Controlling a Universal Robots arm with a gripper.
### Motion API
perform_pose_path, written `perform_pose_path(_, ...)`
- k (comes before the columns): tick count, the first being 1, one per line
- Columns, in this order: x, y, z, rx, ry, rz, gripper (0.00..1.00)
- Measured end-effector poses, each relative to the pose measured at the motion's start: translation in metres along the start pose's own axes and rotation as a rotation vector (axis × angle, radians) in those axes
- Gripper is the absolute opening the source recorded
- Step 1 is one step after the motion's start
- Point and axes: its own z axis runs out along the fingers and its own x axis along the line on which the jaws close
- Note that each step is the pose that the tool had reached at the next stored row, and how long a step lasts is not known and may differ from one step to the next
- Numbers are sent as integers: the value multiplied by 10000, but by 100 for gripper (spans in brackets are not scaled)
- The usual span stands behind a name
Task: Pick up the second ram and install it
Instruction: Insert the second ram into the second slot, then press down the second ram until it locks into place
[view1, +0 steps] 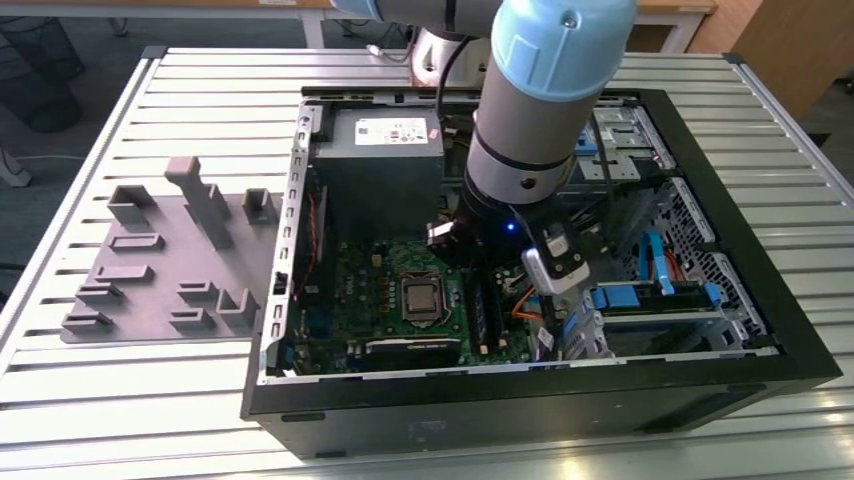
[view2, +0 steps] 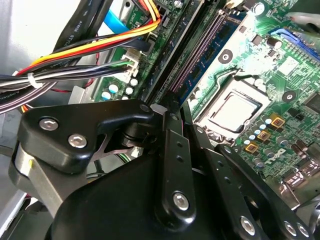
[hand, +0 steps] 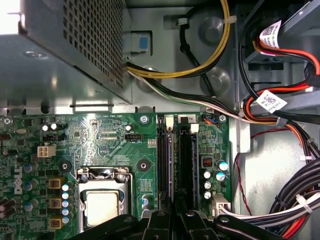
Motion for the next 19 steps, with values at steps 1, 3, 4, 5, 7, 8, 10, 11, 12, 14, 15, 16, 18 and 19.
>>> perform_pose_path(1,1,0,3,0,0,0,14)
perform_pose_path(3,3,-1,9,0,0,1,14)
perform_pose_path(4,4,-1,11,1,0,0,14)
perform_pose_path(5,4,-1,12,1,0,0,14)
perform_pose_path(7,4,-1,16,0,0,1,14)
perform_pose_path(8,4,-1,17,0,0,1,14)
perform_pose_path(10,4,-1,16,-1,3,1,14)
perform_pose_path(11,5,0,15,-3,8,2,14)
perform_pose_path(12,5,0,12,-1,16,2,14)
perform_pose_path(14,4,0,7,0,32,1,14)
perform_pose_path(15,3,0,7,0,41,-3,14)
perform_pose_path(16,1,0,6,1,51,-8,14)
perform_pose_path(18,-6,0,6,3,68,-25,14)
perform_pose_path(19,-9,0,6,4,71,-35,14)
